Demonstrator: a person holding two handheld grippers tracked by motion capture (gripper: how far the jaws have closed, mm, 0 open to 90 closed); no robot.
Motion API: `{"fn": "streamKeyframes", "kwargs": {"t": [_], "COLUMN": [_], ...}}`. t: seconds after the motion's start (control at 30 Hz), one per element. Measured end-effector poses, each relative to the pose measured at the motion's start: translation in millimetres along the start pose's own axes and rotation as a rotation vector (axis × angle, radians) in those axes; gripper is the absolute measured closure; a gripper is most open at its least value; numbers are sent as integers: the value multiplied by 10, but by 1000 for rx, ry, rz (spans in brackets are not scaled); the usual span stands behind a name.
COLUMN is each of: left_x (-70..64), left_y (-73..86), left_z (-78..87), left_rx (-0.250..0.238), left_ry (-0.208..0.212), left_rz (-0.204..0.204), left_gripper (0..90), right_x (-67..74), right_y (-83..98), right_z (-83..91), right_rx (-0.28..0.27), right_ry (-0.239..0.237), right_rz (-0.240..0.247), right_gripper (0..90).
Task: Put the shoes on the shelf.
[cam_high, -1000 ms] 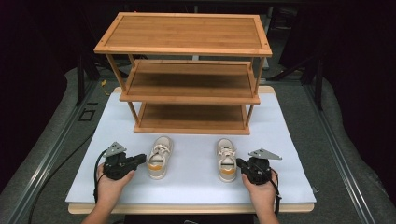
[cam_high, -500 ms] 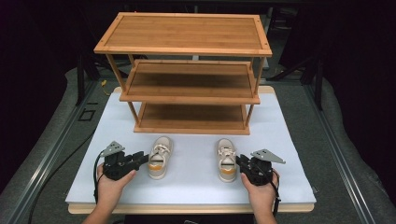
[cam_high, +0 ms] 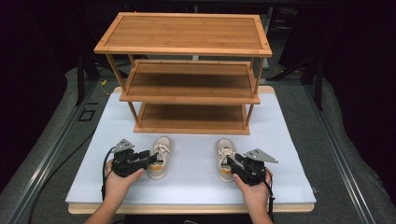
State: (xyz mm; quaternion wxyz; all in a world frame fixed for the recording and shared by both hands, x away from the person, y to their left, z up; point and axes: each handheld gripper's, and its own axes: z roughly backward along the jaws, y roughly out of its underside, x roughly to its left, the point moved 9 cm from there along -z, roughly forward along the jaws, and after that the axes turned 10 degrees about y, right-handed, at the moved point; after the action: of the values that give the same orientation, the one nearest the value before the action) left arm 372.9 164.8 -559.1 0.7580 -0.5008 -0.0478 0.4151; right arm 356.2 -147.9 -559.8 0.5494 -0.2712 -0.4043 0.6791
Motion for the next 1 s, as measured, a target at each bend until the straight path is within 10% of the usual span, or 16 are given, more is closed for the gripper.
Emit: {"fn": "streamKeyframes", "kwargs": {"t": [0.3,0.53,1.0], "left_x": [68,101,-333], "left_y": [16,47,52], "left_z": [-37,-93,-387], "left_rx": [20,45,63], "left_ry": [-56,-47,-1], "left_rz": [1,47,13], "left_gripper": [489,647,665], "right_x": [-61,-58,489], "right_y": [57,42,35], "right_z": [-140,-156,-257], "right_rx": [51,69,59], "right_ry": [24,19,-14], "right_rz": [-27,-73,-76], "right_gripper": [555,613,621]}}
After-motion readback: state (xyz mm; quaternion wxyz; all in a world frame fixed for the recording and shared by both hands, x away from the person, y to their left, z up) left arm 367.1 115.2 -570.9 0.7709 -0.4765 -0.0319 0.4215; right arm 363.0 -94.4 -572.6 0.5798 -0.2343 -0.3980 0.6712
